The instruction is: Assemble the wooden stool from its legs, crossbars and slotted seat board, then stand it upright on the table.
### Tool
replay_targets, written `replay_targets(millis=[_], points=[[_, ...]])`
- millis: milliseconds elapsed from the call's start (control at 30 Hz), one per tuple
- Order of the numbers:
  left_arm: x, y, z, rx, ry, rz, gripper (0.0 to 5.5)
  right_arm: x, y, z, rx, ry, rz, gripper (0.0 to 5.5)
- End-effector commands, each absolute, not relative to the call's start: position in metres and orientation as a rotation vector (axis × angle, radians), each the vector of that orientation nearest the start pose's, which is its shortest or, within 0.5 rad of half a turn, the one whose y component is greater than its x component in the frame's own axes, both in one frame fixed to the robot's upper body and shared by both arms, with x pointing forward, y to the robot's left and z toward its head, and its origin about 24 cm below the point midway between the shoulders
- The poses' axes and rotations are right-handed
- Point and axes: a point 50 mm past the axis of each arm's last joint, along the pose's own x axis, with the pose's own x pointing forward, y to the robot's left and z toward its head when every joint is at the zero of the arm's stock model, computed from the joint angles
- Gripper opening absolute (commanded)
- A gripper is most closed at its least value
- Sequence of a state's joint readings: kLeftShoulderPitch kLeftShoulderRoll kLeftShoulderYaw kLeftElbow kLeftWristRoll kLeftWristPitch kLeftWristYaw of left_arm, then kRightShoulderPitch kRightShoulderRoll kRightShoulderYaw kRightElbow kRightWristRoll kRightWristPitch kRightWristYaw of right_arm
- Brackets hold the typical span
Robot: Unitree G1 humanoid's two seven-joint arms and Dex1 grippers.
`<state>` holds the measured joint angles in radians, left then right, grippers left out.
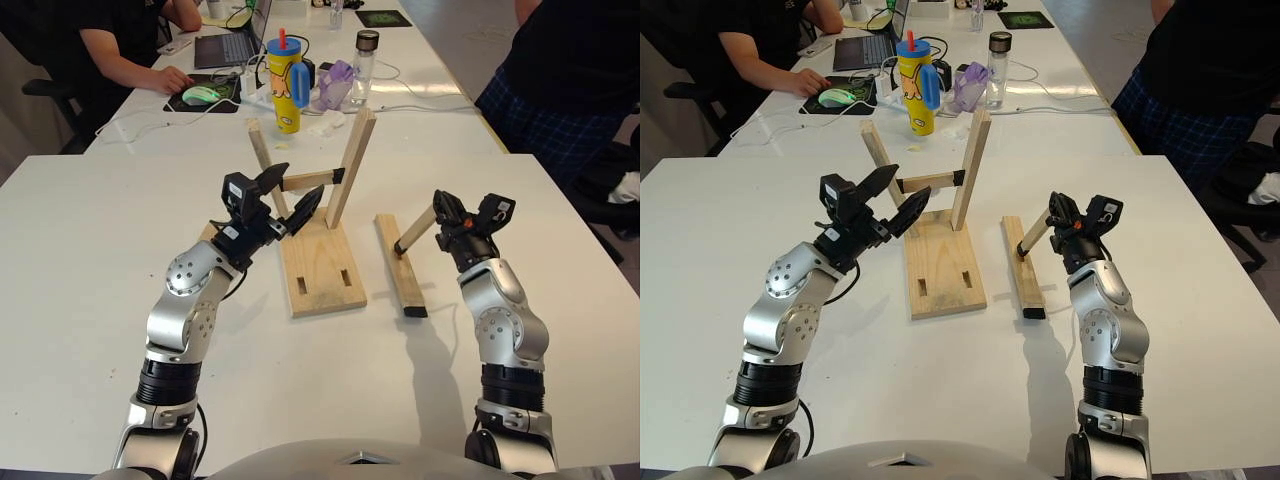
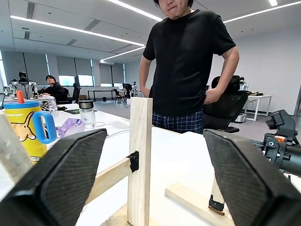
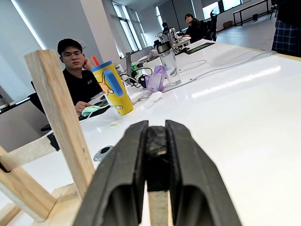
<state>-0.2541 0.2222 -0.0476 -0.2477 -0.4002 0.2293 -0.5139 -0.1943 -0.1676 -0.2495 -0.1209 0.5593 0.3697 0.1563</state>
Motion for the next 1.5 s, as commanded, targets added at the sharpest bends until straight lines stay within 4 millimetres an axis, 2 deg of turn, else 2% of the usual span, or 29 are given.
replay_targets(millis=[33, 333, 533, 633, 700, 800, 967, 1100, 1233, 1333, 1500], points=[[0.274, 0.123, 0.144, -0.066, -0.250, -0.741, 3.82, 0.280, -0.200, 0.102, 0.406, -0.050, 0.124, 0.43], [0.276, 0.121, 0.145, -0.060, -0.247, -0.752, 3.82, 0.276, -0.191, 0.080, 0.371, -0.013, 0.049, 0.43], [0.276, 0.119, 0.145, -0.065, -0.243, -0.758, 3.82, 0.281, -0.188, 0.080, 0.321, -0.027, 0.019, 0.43], [0.275, 0.119, 0.144, -0.062, -0.240, -0.755, 3.82, 0.276, -0.181, 0.068, 0.211, 0.013, 0.041, 0.43], [0.275, 0.120, 0.144, -0.059, -0.237, -0.752, 3.82, 0.268, -0.173, 0.053, 0.157, 0.052, 0.063, 0.43], [0.274, 0.120, 0.145, -0.051, -0.231, -0.758, 3.82, 0.256, -0.165, 0.041, 0.117, 0.064, 0.088, 0.43], [0.272, 0.120, 0.143, -0.048, -0.216, -0.770, 3.82, 0.241, -0.162, 0.037, 0.052, 0.047, 0.100, 0.42], [0.273, 0.121, 0.143, -0.046, -0.213, -0.765, 3.82, 0.248, -0.156, 0.040, -0.018, 0.050, 0.135, 0.42], [0.275, 0.121, 0.143, -0.044, -0.218, -0.758, 3.82, 0.256, -0.158, 0.039, -0.065, 0.077, 0.152, 0.42], [0.274, 0.120, 0.143, -0.045, -0.220, -0.755, 3.82, 0.262, -0.161, 0.041, -0.069, 0.092, 0.158, 0.42], [0.274, 0.120, 0.141, -0.048, -0.217, -0.752, 3.82, 0.261, -0.163, 0.039, -0.047, 0.103, 0.154, 0.42]])
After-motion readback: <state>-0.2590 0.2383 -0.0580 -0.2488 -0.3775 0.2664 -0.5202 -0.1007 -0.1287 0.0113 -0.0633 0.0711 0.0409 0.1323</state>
